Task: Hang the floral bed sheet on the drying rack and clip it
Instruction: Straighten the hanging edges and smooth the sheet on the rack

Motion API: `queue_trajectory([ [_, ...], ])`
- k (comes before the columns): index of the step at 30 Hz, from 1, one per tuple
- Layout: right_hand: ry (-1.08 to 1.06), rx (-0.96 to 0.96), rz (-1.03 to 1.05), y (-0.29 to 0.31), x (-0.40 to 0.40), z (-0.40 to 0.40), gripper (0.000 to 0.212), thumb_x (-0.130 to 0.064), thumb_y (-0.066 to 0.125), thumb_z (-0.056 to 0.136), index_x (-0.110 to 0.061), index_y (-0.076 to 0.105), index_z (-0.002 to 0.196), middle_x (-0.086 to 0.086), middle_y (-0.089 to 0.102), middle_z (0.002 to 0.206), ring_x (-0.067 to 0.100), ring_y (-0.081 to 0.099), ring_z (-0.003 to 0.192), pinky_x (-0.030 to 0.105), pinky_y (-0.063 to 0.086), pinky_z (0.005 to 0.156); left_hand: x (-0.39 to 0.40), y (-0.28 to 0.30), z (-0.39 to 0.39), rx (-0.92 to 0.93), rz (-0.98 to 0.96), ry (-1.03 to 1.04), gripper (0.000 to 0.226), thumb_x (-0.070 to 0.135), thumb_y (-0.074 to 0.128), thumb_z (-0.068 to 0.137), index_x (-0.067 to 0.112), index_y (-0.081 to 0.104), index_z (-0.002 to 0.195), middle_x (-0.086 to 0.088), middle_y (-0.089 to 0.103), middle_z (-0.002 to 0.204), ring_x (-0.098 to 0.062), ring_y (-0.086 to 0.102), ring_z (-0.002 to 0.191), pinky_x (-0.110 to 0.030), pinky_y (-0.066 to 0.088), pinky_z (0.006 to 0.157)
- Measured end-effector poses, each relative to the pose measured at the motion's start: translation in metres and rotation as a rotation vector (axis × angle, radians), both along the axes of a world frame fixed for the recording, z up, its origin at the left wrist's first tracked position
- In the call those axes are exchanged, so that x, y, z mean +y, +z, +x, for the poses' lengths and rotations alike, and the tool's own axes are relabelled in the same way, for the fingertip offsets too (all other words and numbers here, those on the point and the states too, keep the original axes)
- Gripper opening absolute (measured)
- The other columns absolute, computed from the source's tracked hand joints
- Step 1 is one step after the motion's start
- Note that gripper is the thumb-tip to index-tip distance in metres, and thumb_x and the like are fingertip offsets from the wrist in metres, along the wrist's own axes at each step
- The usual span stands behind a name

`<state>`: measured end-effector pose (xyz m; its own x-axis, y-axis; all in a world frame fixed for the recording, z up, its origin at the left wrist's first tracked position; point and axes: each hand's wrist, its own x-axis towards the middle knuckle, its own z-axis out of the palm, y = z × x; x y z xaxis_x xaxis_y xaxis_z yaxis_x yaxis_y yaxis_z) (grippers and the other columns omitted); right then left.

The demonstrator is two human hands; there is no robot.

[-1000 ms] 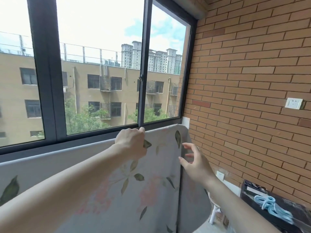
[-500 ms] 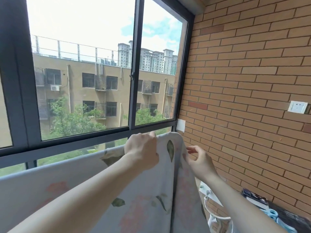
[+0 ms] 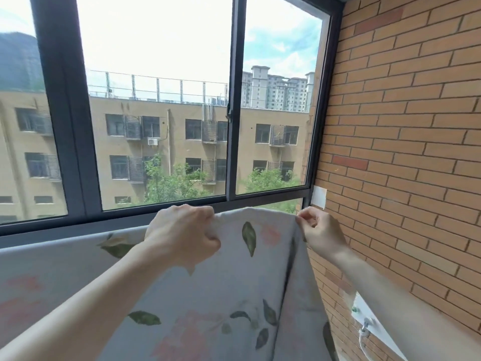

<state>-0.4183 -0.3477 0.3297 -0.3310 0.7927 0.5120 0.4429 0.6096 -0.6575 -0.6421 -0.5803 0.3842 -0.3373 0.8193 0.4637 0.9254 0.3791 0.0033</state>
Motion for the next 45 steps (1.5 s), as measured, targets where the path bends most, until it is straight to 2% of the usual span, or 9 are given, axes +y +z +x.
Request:
queue_trajectory([
  [7, 0.148, -0.015, 0.129, 0.050, 0.040, -0.042, 0.009, -0.021, 0.068, 0.099, -0.021, 0.074, 0.091, -0.009, 0.073, 0.088, 0.011, 0.066, 0.081, 0.028, 0.053, 0.076, -0.002, 0.011, -0.002, -0.184, -0.051, 0.041, 0.032, 0.062, 0.067, 0.068, 0.032, 0.068, 0.078, 0.013, 0.069, 0.071, -0.002, 0.062, 0.069, -0.026, 0.052, 0.061],
  [12, 0.389, -0.212, -0.055, 0.025, 0.037, -0.063, 0.012, -0.013, 0.063, 0.099, -0.017, 0.072, 0.094, -0.008, 0.072, 0.090, 0.004, 0.064, 0.077, 0.023, 0.049, 0.072, 0.002, 0.014, -0.002, -0.227, -0.088, 0.115, 0.031, 0.060, 0.072, 0.065, 0.031, 0.070, 0.075, 0.016, 0.068, 0.065, 0.001, 0.062, 0.066, -0.026, 0.052, 0.060],
  [18, 0.454, -0.104, -0.323, -0.047, 0.055, -0.025, 0.015, -0.028, 0.066, 0.101, -0.027, 0.068, 0.116, -0.016, 0.069, 0.111, 0.004, 0.065, 0.104, 0.014, 0.053, 0.079, 0.000, 0.013, 0.000, -0.201, -0.108, 0.162, 0.041, 0.065, 0.067, 0.060, 0.030, 0.069, 0.081, 0.013, 0.069, 0.072, -0.002, 0.064, 0.069, -0.029, 0.057, 0.067],
  [22, 0.418, -0.044, -0.427, -0.113, 0.059, 0.011, 0.014, -0.031, 0.062, 0.103, -0.030, 0.073, 0.110, -0.010, 0.077, 0.105, 0.010, 0.071, 0.104, 0.036, 0.060, 0.091, -0.002, 0.015, 0.004, -0.207, -0.130, 0.189, 0.037, 0.066, 0.068, 0.061, 0.034, 0.067, 0.080, 0.016, 0.068, 0.068, -0.003, 0.064, 0.067, -0.029, 0.056, 0.065],
  [25, 0.332, -0.004, -0.313, -0.136, 0.050, 0.023, 0.007, -0.040, 0.067, 0.098, -0.042, 0.071, 0.103, -0.016, 0.070, 0.108, 0.006, 0.067, 0.098, 0.033, 0.059, 0.086, 0.002, 0.015, 0.006, -0.198, -0.132, 0.195, 0.035, 0.066, 0.070, 0.062, 0.036, 0.067, 0.080, 0.018, 0.068, 0.066, -0.002, 0.064, 0.066, -0.028, 0.056, 0.063],
  [28, 0.297, -0.067, -0.227, -0.129, 0.044, 0.020, 0.007, -0.049, 0.070, 0.094, -0.043, 0.072, 0.093, -0.014, 0.069, 0.094, 0.006, 0.066, 0.081, 0.027, 0.054, 0.066, 0.006, 0.014, 0.009, -0.187, -0.142, 0.196, 0.037, 0.067, 0.070, 0.063, 0.035, 0.069, 0.081, 0.019, 0.068, 0.066, -0.002, 0.065, 0.066, -0.027, 0.056, 0.064],
  [35, 0.075, 0.113, -0.193, -0.074, 0.082, -0.015, 0.019, -0.026, 0.063, 0.097, -0.024, 0.082, 0.096, -0.006, 0.080, 0.094, 0.019, 0.072, 0.090, 0.036, 0.060, 0.081, 0.005, 0.013, 0.009, -0.162, -0.152, 0.213, 0.039, 0.070, 0.071, 0.065, 0.036, 0.071, 0.083, 0.016, 0.070, 0.067, -0.003, 0.065, 0.069, -0.027, 0.056, 0.066],
  [42, 0.416, 0.073, -0.370, -0.019, 0.070, -0.089, 0.008, -0.024, 0.070, 0.085, -0.023, 0.073, 0.077, -0.007, 0.074, 0.081, 0.015, 0.065, 0.079, 0.029, 0.050, 0.071, 0.011, 0.014, 0.014, -0.146, -0.141, 0.226, 0.034, 0.069, 0.074, 0.067, 0.041, 0.072, 0.086, 0.013, 0.070, 0.071, -0.007, 0.064, 0.074, -0.029, 0.056, 0.070],
  [45, 0.501, -0.224, -0.540, -0.043, 0.068, -0.091, 0.018, -0.015, 0.061, 0.083, -0.021, 0.057, 0.066, -0.003, 0.056, 0.066, 0.018, 0.047, 0.064, 0.032, 0.043, 0.059, 0.012, 0.013, 0.014, -0.125, -0.155, 0.248, 0.031, 0.066, 0.074, 0.069, 0.040, 0.072, 0.086, 0.012, 0.070, 0.074, -0.007, 0.063, 0.075, -0.029, 0.055, 0.072],
])
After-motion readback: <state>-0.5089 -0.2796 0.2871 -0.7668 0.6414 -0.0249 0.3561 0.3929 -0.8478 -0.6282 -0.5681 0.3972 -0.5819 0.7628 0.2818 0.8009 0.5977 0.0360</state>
